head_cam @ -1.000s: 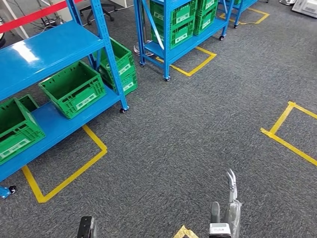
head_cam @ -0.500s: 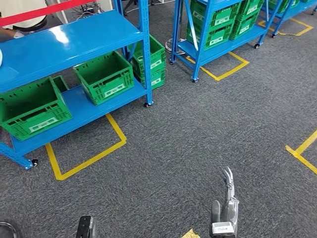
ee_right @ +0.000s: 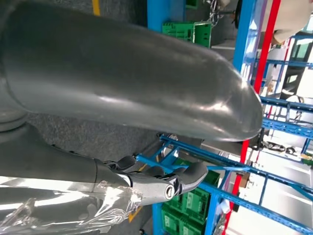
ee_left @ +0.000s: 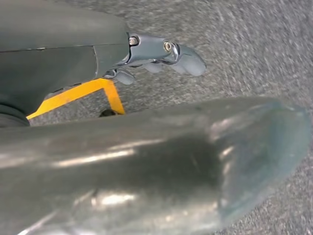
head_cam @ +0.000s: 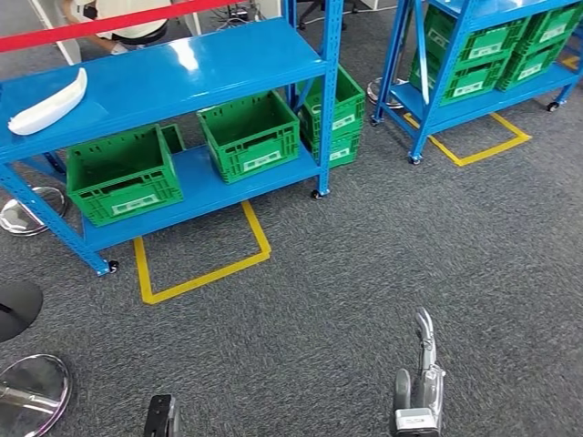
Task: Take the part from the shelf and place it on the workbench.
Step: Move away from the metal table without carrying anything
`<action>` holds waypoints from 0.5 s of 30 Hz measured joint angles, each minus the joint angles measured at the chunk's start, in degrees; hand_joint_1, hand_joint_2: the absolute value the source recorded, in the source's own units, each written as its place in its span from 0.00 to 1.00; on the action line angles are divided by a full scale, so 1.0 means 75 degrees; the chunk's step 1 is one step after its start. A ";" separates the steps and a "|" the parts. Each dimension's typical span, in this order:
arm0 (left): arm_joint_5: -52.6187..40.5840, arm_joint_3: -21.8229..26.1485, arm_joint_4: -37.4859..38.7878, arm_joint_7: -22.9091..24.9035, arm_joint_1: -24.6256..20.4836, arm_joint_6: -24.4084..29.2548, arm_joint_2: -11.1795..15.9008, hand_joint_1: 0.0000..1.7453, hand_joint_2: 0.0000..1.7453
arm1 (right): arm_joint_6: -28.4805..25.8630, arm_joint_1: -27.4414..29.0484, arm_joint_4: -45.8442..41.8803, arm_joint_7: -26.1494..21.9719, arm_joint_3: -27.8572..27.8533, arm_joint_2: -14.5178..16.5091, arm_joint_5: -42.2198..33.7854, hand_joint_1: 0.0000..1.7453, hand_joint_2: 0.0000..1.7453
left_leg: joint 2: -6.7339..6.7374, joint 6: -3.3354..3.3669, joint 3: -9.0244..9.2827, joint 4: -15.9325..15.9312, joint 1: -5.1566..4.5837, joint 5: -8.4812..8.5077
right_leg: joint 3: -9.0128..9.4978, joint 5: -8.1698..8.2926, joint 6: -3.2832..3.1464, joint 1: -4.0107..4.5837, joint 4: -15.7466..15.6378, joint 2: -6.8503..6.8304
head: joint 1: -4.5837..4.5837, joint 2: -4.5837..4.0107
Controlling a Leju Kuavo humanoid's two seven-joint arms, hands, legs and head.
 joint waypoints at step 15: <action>0.0036 -0.0001 -0.0013 0.0071 -0.0084 0.0105 -0.0063 0.00 0.00 | 0.0668 -0.0129 -0.0009 0.0062 -0.0490 0.0241 0.0148 0.00 0.00 | 0.1266 0.0229 0.0221 -0.0141 -0.0068 -0.0022 | 0.0085 -0.0234 0.0153 0.0126 0.0077 -0.1088 | -0.0076 0.0000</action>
